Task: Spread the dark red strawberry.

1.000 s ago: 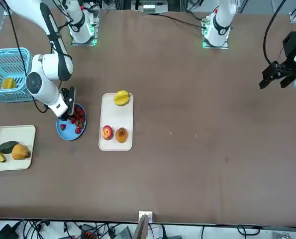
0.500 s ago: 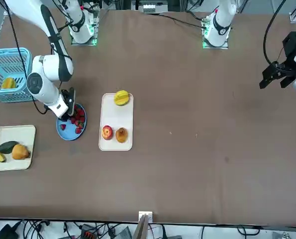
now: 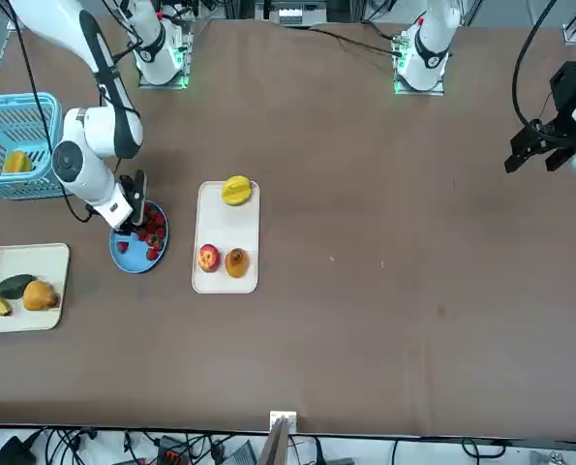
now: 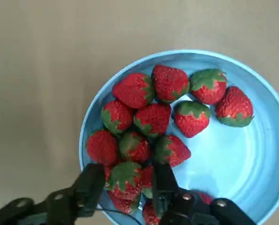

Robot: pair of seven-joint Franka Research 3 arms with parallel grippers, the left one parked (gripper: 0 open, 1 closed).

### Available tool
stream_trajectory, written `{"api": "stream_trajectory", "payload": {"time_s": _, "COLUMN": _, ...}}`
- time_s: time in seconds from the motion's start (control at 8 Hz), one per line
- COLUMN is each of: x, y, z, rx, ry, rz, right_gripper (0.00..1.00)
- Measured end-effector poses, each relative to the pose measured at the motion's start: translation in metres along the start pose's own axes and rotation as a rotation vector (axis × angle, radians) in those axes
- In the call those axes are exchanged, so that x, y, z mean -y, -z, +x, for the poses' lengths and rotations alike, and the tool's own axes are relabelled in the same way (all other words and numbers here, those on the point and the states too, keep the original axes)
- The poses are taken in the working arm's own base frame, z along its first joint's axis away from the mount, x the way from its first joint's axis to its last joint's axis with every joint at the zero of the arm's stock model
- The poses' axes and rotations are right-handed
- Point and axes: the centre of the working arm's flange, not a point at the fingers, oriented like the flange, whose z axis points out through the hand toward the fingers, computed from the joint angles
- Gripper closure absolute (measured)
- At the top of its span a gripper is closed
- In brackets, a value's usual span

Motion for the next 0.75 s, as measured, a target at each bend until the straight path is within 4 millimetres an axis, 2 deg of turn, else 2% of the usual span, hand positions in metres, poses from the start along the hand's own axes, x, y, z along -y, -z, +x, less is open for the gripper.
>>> {"api": "stream_trajectory", "payload": {"time_s": 0.38, "x": -0.001, "y": 0.002, "z": -0.002, "rx": -0.001, "ry": -0.004, "rz": -0.007, "right_gripper": 0.62}}
{"api": "stream_trajectory", "payload": {"time_s": 0.75, "x": -0.003, "y": 0.011, "z": -0.008, "rx": -0.003, "ry": -0.016, "rz": -0.018, "right_gripper": 0.62}}
